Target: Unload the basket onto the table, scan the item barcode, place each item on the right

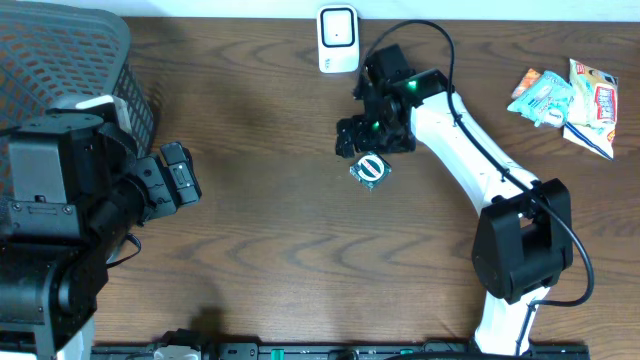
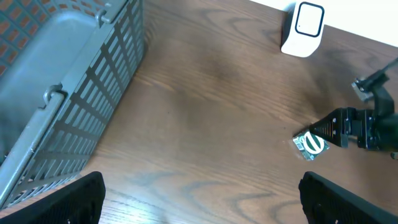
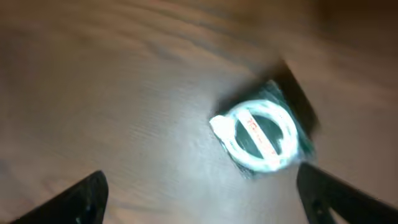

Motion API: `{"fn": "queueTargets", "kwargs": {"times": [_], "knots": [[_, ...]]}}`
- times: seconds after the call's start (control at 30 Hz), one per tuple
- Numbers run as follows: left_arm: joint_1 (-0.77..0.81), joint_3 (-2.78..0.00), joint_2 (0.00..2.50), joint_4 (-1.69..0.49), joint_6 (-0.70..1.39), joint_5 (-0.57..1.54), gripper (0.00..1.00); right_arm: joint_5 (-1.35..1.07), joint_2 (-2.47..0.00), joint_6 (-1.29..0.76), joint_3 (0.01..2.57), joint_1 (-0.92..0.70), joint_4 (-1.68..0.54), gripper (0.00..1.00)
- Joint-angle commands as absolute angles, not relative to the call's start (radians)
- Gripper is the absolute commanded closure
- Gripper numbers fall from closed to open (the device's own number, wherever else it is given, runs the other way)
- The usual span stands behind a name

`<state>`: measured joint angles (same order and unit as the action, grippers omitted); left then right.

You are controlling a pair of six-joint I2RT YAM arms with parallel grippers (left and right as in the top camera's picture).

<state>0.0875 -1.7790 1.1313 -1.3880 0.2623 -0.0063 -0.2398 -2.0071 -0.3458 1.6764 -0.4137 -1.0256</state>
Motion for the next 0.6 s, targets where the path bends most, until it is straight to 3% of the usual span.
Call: {"fn": "queueTargets", "kwargs": {"times": [0.0, 0.07, 0.37, 0.57], "knots": [[0.085, -1.786, 1.13, -1.391, 0.26, -0.012, 0.02, -0.072, -1.994, -0.848, 1.679, -0.424, -1.068, 0.08], [0.085, -1.786, 1.13, -1.391, 0.26, -0.012, 0.02, -0.025, -1.994, -0.984, 1.662, -0.44, -1.064, 0.08], [0.085, -1.786, 1.13, -1.391, 0.26, -0.012, 0.02, 0.129, -1.998, -1.166, 1.51, -0.486, -0.945, 0.13], [0.085, -1.786, 1.13, -1.391, 0.26, -0.012, 0.02, 0.121, -2.0, -1.174, 1.413, -0.486, -0.807, 0.14]]}}
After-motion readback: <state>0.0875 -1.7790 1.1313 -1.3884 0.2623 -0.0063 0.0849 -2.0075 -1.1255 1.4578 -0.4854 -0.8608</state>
